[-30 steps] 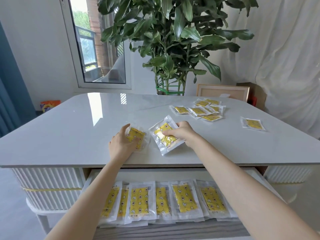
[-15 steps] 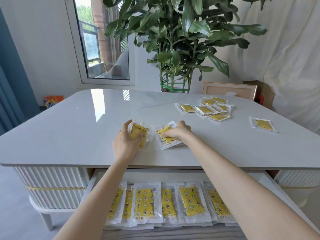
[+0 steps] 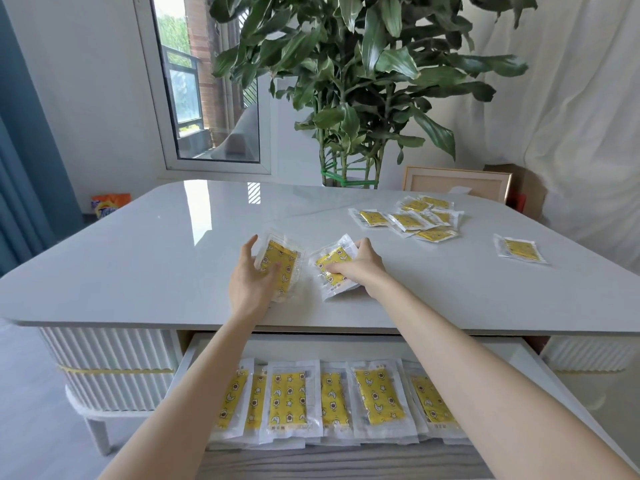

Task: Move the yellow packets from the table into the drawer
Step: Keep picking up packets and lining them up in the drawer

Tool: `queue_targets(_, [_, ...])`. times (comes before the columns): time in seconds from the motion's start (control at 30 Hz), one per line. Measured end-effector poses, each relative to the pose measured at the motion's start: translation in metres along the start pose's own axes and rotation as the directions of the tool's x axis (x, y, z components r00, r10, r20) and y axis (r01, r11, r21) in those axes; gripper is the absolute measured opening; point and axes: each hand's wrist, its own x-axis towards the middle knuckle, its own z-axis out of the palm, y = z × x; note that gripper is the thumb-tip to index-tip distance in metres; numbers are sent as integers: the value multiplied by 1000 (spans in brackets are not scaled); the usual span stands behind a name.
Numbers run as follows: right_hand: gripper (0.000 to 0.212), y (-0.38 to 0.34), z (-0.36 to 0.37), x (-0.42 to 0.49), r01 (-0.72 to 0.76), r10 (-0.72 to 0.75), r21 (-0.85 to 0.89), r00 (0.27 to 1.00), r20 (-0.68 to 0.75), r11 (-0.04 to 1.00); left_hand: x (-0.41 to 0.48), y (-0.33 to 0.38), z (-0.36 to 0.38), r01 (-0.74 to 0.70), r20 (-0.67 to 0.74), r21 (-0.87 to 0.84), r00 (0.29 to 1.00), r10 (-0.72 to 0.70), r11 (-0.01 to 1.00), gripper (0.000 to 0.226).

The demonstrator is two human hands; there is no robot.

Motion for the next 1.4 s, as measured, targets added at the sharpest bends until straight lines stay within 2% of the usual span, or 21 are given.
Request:
queue_targets(0.17, [66,5,-21,-17,80,-78,80,997,-17,994,-7,5,-8,102,61,-252,994,-89,962,51])
queue_targets(0.33, [70,13,-46,-35,152,-155,145,988,8,978,-22,8,-16,199,138,-257,976,-168,946,59])
queue_targets(0.37, [70,14,-52,-41,160,-166,159,986,21,974,-28,12,-16,208,154,-267,973,-171,941,55])
queue_targets(0.47, [71,21,-69,-60,188,-198,169,979,48,967,-49,28,-14,211,215,-316,966,-147,925,24])
queue_targets(0.5, [74,25,-75,-65,181,-193,170,979,62,969,-56,33,-13,207,239,-315,962,-134,926,22])
queue_targets(0.6, [86,41,-89,-81,138,-163,181,978,133,974,-76,44,-12,221,313,-309,942,-121,925,33])
queue_targets(0.67, [80,52,-98,-92,112,-142,160,971,192,981,-89,48,-12,261,380,-307,915,-134,915,33])
queue_targets(0.8, [67,76,-111,-110,37,-76,129,949,306,991,-104,45,-9,349,524,-230,831,-187,908,30])
queue_targets(0.9, [51,92,-118,-119,-34,-13,114,921,390,993,-111,40,-7,450,667,-157,705,-242,879,28])
queue_targets(1.03, [29,110,-129,-125,-113,73,55,877,475,992,-120,33,-1,471,778,-34,565,-273,881,21])
queue_targets(1.13, [27,124,-133,-124,-169,151,-9,851,503,986,-124,30,9,450,825,61,481,-298,891,24])
queue_targets(1.33, [28,151,-138,-114,-256,264,-80,854,448,963,-127,29,48,367,822,263,398,-407,892,27])
queue_targets(1.4, [35,160,-142,-107,-291,297,-77,867,400,954,-127,34,62,370,832,292,357,-425,882,17])
